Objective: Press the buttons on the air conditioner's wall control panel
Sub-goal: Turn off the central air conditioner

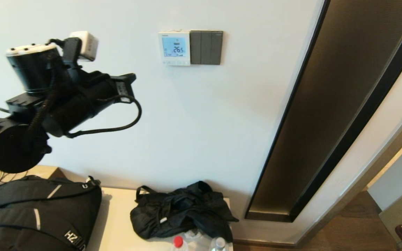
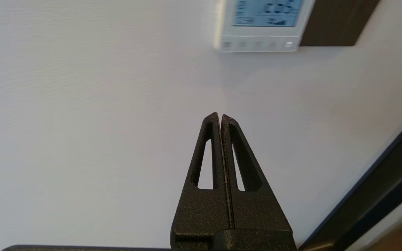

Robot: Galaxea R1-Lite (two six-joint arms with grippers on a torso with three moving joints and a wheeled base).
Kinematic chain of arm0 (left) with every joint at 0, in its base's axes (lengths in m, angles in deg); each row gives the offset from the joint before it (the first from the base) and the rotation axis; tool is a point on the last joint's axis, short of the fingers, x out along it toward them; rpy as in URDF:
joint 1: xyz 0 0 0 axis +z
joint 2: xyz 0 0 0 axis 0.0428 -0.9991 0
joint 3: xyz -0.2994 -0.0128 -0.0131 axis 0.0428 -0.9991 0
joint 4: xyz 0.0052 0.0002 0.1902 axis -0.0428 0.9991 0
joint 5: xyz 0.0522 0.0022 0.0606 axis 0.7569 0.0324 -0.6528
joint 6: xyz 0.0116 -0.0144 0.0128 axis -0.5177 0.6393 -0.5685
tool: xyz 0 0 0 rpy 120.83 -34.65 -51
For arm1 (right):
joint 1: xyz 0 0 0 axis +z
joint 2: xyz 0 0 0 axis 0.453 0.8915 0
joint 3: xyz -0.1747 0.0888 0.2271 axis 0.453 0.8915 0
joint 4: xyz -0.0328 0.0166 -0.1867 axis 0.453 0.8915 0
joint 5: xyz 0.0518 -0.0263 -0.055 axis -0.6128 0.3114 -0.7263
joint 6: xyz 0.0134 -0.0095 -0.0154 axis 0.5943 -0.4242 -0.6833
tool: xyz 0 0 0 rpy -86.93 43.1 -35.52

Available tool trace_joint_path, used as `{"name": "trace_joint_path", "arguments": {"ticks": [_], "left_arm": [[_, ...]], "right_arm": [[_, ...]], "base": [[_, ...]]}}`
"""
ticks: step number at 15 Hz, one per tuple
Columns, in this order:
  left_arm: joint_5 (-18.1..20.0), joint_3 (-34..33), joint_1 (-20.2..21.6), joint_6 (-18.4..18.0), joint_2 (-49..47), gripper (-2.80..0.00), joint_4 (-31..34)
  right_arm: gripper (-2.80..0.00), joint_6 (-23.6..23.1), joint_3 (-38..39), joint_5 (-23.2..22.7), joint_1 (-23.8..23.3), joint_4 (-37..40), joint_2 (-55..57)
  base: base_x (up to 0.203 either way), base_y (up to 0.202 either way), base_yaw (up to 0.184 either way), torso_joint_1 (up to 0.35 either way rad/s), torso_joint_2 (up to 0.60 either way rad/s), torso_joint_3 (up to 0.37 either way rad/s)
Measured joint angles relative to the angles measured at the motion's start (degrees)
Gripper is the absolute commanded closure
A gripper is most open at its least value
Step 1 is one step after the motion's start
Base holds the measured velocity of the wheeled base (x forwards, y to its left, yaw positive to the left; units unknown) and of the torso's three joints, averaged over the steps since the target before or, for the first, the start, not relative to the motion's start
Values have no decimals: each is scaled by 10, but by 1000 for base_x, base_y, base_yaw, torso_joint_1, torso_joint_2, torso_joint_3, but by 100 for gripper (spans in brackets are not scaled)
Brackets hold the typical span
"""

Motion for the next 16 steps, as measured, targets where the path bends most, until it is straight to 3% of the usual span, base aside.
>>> {"name": "trace_joint_path", "arguments": {"ticks": [5,9,13,16], "left_arm": [[25,-156,64,3,181,0,2],[27,-275,92,5,332,0,41],[8,-348,105,5,485,0,133],[-16,-369,107,5,607,0,268]], "right_arm": [[0,-1,0,0,0,0,0],[0,-1,0,0,0,0,0],[0,-1,0,-1,0,0,0],[0,0,0,0,0,0,0]], "base": [[0,0,0,0,0,0],[0,0,0,0,0,0],[0,0,0,0,0,0],[0,0,0,0,0,0]]}}
